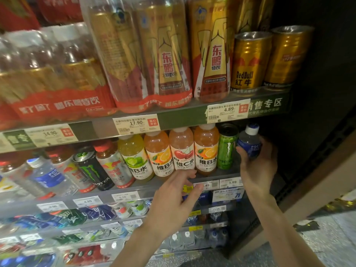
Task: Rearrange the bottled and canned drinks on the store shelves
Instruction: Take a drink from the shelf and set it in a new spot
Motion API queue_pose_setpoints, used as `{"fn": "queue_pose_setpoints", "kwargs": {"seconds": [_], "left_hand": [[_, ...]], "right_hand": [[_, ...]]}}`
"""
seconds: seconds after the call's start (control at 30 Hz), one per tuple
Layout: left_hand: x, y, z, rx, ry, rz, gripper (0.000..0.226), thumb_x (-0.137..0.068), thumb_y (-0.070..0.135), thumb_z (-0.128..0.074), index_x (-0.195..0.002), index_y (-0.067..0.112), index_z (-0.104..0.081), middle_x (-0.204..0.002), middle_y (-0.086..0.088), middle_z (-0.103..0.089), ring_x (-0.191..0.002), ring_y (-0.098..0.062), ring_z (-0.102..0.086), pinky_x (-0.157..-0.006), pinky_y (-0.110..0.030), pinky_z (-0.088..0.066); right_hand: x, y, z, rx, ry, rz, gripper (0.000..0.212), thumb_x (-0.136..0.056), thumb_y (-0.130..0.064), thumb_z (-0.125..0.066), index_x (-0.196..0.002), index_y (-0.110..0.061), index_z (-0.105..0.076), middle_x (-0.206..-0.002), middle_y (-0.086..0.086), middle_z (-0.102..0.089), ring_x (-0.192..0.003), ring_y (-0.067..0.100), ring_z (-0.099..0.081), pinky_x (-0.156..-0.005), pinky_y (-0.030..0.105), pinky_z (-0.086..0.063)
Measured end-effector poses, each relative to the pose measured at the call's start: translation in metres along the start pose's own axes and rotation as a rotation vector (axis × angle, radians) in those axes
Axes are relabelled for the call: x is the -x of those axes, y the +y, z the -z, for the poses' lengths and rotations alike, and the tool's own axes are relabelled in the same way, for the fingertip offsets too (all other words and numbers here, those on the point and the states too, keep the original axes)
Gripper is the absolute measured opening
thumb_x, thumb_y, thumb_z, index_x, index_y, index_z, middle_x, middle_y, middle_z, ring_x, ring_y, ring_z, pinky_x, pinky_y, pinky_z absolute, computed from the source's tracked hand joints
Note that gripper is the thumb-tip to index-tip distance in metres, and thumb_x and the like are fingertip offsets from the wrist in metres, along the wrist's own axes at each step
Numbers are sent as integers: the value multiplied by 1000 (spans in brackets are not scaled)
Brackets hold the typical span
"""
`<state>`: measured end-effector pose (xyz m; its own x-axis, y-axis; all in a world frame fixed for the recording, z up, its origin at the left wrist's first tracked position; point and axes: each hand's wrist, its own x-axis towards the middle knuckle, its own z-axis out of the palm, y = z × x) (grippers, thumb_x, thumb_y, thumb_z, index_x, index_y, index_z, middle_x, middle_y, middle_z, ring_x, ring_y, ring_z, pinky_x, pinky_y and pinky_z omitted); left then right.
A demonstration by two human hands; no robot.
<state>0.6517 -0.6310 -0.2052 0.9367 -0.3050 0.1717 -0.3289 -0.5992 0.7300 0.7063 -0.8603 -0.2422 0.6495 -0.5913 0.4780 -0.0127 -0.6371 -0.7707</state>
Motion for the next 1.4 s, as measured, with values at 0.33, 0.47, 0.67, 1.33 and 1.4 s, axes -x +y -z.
{"fn": "queue_pose_setpoints", "kwargs": {"seconds": [0.33,0.47,0.67,1.33,1.4], "left_hand": [[11,-3,10,17,36,17,50,-90,65,-42,-125,32,-56,-115,24,-58,-107,1,-60,-82,-35,-57],[13,-9,23,1,77,46,39,-95,56,-52,-125,32,-57,-113,20,-61,-104,3,-61,-82,-32,-57],[24,-23,56,-71,190,74,39,-93,59,-49,-120,33,-59,-111,19,-62,-102,-2,-63,-81,-37,-57],[159,-135,266,-468,433,231,31,-94,52,-51,-109,28,-64,-118,18,-58,-100,-10,-62,-69,-32,-51],[175,-151,288,-501,433,245,28,-95,47,-55,-111,25,-65,-120,17,-58,-103,-11,-62,-70,-32,-50]], "right_hand": [[19,6,7,-16,-2,84,65,-86,1,-72,-146,-3,-47,-150,21,-45,-138,32,-42,-109,31,-34],[30,-8,14,-32,55,183,37,-83,-1,-68,-119,-1,-62,-115,22,-62,-111,27,-50,-91,25,-35],[45,-43,13,-142,-225,239,28,-85,0,-73,-111,-6,-66,-101,2,-67,-93,10,-63,-85,7,-45],[220,-255,-94,-198,-861,556,29,-91,-23,-73,-120,-22,-70,-113,-23,-58,-109,-6,-52,-97,13,-37],[239,-275,-106,-206,-856,558,29,-90,-22,-73,-120,-21,-71,-113,-22,-57,-108,-5,-53,-97,16,-39]]}}
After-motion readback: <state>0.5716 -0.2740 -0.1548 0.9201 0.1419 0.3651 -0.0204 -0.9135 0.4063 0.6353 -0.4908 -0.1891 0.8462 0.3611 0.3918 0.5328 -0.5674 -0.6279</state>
